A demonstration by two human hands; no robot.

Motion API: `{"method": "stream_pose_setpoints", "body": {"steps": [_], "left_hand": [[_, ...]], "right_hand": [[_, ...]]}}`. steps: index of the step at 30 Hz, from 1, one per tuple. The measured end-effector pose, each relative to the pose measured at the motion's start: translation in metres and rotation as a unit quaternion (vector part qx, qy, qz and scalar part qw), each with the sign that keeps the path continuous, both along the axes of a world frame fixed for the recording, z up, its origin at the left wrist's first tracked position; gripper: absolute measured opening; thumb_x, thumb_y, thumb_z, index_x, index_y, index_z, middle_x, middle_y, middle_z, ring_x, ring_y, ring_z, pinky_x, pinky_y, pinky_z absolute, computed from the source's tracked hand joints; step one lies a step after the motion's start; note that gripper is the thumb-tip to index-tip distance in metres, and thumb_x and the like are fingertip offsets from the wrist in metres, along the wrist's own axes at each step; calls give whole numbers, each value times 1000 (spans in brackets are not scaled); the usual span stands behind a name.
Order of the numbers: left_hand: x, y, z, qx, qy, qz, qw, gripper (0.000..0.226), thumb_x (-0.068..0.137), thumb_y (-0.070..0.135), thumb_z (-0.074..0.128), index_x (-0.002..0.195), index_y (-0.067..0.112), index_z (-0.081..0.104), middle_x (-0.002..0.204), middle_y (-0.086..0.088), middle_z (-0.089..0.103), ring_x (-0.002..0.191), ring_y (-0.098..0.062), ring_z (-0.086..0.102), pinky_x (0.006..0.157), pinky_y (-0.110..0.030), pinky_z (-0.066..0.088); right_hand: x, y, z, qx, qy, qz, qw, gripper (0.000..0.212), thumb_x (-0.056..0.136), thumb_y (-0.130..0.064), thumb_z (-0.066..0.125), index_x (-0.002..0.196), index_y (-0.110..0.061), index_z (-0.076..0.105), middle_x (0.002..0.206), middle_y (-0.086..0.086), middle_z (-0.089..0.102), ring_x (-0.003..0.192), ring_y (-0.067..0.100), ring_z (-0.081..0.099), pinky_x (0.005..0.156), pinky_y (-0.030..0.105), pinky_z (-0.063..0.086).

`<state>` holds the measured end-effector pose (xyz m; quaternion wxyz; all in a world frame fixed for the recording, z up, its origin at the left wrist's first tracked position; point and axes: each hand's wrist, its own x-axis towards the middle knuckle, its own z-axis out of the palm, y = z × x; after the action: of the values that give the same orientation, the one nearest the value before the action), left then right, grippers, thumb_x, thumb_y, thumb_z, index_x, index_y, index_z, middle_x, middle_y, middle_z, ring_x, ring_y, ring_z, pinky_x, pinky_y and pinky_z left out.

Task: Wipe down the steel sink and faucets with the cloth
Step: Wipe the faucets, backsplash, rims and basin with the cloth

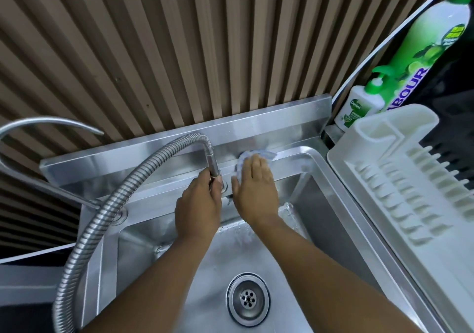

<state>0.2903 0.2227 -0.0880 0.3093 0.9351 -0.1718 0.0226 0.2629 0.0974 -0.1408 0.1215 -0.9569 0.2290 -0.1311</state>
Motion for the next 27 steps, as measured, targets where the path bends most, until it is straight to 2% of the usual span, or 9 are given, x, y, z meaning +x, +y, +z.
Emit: {"method": "stream_pose_setpoints", "body": {"steps": [4, 9, 13, 15, 18, 20, 22, 24, 27], "left_hand": [[0, 2, 0, 7, -1, -8, 1000, 18, 102, 37, 45, 106, 23, 57, 95, 3, 70, 90, -33, 62, 70, -42, 49], [0, 2, 2, 9, -5, -6, 1000, 21, 102, 37, 44, 106, 22, 58, 95, 2, 69, 89, -32, 62, 70, -41, 48], [1, 2, 2, 15, 0, -9, 1000, 20, 101, 37, 44, 105, 22, 57, 94, 2, 69, 90, -33, 61, 69, -41, 47], [2, 3, 2, 19, 2, -8, 1000, 19, 101, 37, 45, 106, 23, 57, 94, 2, 69, 90, -33, 60, 69, -40, 46], [0, 4, 4, 13, 8, -10, 1000, 19, 101, 38, 45, 107, 25, 57, 92, 4, 68, 88, -32, 61, 69, -41, 48], [0, 4, 6, 14, 9, -8, 1000, 18, 101, 38, 45, 106, 25, 57, 92, 3, 67, 88, -32, 60, 68, -41, 47], [0, 3, 8, 14, 15, -7, 1000, 16, 101, 37, 46, 103, 25, 56, 92, 3, 67, 88, -32, 60, 67, -39, 45], [-1, 3, 9, 12, 21, -6, 1000, 16, 101, 37, 45, 103, 26, 56, 93, 5, 67, 88, -31, 60, 67, -38, 43], [-1, 4, 9, 10, 23, -6, 1000, 18, 101, 38, 44, 108, 28, 58, 95, 7, 68, 89, -30, 60, 67, -37, 44]], "right_hand": [[-29, -25, -19, -11, -129, 149, 980, 38, 101, -27, 43, 125, -7, 65, 128, 10, 66, 119, 30, 60, 105, 37, 42], [4, -33, -9, 36, -172, -18, 984, 27, 90, -9, 52, 114, -9, 65, 118, 7, 63, 101, 28, 59, 84, 43, 51], [-4, -20, -17, 15, -180, 198, 963, 30, 88, -3, 57, 114, -11, 68, 119, 4, 65, 108, 28, 59, 87, 39, 46], [-11, -23, -16, 25, -181, 231, 956, 31, 87, -6, 53, 111, -12, 71, 114, 2, 69, 105, 28, 61, 87, 38, 47], [-20, -21, -3, 54, -185, 192, 962, 25, 84, -17, 46, 89, -16, 71, 89, -3, 69, 82, 24, 58, 69, 39, 50], [-19, -15, 16, 167, -225, 72, 957, 25, 87, -18, 42, 86, -16, 66, 82, -3, 66, 78, 21, 58, 66, 36, 48], [-7, -16, 45, 320, -289, -89, 898, 19, 97, -18, 41, 92, -20, 59, 83, -4, 62, 77, 15, 58, 69, 32, 42], [10, -24, 79, 426, -382, -196, 796, 11, 104, -29, 40, 100, -26, 50, 89, -7, 58, 79, 6, 56, 73, 30, 41], [33, -41, 112, 498, -532, -175, 663, 33, 102, -49, 37, 125, -26, 42, 127, 0, 53, 113, 7, 54, 98, 32, 47]]}}
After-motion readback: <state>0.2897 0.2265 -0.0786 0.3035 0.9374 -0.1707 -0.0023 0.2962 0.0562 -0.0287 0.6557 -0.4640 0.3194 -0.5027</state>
